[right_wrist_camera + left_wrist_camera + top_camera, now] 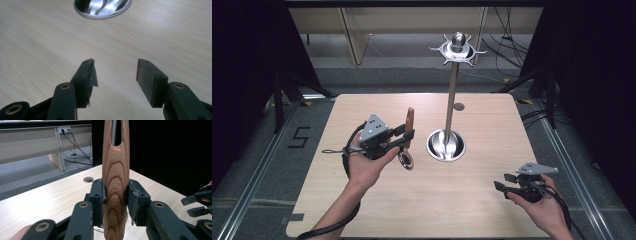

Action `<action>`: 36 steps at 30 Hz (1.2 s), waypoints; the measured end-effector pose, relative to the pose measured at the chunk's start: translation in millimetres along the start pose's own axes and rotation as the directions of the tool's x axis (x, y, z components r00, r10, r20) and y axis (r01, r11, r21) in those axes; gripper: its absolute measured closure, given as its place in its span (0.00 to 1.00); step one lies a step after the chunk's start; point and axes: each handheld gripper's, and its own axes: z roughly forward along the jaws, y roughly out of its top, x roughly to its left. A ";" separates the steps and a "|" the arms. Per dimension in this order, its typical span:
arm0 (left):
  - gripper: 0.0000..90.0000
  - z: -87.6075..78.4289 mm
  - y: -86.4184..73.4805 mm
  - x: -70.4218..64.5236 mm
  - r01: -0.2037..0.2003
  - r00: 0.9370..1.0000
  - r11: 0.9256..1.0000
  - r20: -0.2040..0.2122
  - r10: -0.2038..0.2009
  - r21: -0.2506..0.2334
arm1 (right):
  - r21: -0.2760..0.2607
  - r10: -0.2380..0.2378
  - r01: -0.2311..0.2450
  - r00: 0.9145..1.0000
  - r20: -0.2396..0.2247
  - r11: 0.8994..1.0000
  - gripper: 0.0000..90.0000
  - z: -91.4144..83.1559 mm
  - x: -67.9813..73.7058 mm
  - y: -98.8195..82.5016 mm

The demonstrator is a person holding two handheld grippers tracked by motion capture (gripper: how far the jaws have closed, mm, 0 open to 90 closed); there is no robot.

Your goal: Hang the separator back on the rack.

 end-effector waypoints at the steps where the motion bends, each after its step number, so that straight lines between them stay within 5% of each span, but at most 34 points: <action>1: 0.75 0.6 0.5 -0.2 0.002 1.000 1.000 -0.002 -0.002 -0.003 | 0.008 0.016 -0.016 1.000 -0.005 1.000 0.54 -0.5 1.0 0.1; 5: 0.75 1.8 2.3 0.1 0.003 1.000 1.000 -0.004 -0.003 -0.005 | -0.026 -0.042 0.042 0.999 0.014 0.999 0.54 1.1 -3.1 0.0; 6: 0.75 1.7 2.9 0.0 0.003 1.000 1.000 -0.006 -0.003 -0.002 | -0.007 -0.016 0.016 1.000 -0.005 1.000 0.54 0.4 -1.6 0.4; 25: 0.75 7.6 13.2 -3.8 -0.001 1.000 1.000 -0.013 0.001 -0.014 | -0.023 -0.033 0.033 0.999 0.003 0.999 0.54 1.7 -1.5 -0.3; 28: 0.75 9.5 14.3 -4.5 0.001 1.000 1.000 -0.011 -0.002 -0.016 | -0.004 0.011 -0.011 1.000 -0.007 1.000 0.53 1.3 1.7 -0.7; 29: 0.75 10.1 14.7 -4.7 0.004 1.000 1.000 -0.012 -0.004 -0.017 | -0.012 -0.024 0.024 1.000 -0.005 1.000 0.53 2.2 -0.8 -0.7; 36: 0.75 13.7 17.2 -6.2 0.004 1.000 1.000 -0.011 -0.004 -0.019 | -0.019 -0.027 0.027 1.000 -0.004 0.999 0.53 2.0 -0.4 -0.1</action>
